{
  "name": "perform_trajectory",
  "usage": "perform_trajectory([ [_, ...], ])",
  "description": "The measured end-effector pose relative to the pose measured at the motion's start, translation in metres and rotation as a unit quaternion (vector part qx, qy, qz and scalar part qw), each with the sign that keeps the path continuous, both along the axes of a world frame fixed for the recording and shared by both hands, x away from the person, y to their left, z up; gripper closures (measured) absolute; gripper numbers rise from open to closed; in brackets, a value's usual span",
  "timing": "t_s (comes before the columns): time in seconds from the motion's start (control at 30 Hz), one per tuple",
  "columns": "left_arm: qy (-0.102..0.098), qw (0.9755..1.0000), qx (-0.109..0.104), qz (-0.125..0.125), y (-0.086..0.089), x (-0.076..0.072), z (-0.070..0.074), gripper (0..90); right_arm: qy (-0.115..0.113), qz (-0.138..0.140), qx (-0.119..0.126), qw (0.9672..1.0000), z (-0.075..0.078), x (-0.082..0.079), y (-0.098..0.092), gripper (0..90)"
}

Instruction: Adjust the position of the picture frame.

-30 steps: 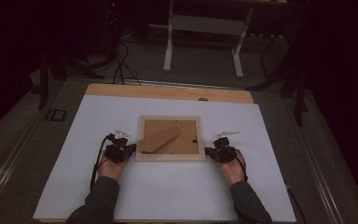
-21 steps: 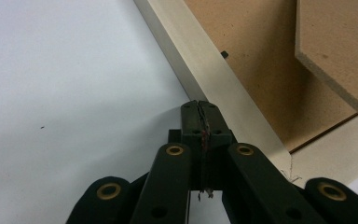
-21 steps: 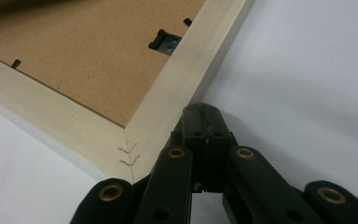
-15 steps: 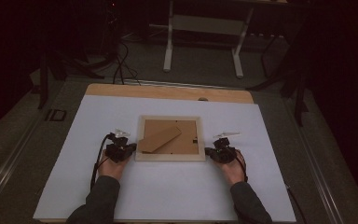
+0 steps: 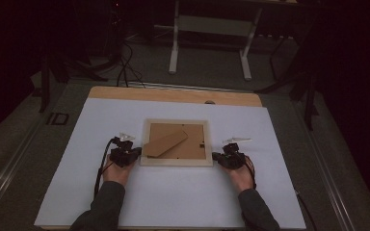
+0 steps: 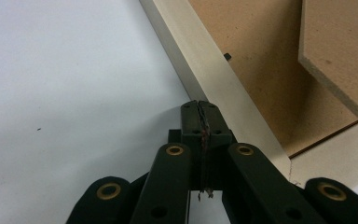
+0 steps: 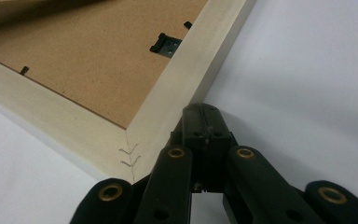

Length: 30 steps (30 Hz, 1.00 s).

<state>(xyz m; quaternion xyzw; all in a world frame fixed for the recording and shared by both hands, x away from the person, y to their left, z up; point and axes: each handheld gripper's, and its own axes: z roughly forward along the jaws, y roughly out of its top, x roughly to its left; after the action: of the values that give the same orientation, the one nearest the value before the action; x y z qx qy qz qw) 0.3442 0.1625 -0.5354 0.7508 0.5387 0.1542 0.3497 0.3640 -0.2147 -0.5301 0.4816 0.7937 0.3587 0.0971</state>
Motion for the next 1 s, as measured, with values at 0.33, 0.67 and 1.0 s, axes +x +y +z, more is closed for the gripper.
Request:
perform_trajectory([
  [0.33,0.000,1.0000,0.002,-0.008,-0.0055,0.0006,0.0003,90.0,-0.013,-0.004,-0.005,0.9999,-0.0007,-0.0018,-0.0057,90.0],
  [0.67,0.002,0.9999,-0.007,0.008,-0.0050,0.0023,-0.0004,90.0,-0.013,0.005,-0.023,0.9996,0.0016,-0.0026,-0.0026,90.0],
  [1.0,-0.002,0.9998,-0.004,0.018,-0.0029,0.0025,0.0002,85.0,-0.021,0.014,-0.034,0.9991,0.0019,-0.0021,-0.0017,85.6],
])
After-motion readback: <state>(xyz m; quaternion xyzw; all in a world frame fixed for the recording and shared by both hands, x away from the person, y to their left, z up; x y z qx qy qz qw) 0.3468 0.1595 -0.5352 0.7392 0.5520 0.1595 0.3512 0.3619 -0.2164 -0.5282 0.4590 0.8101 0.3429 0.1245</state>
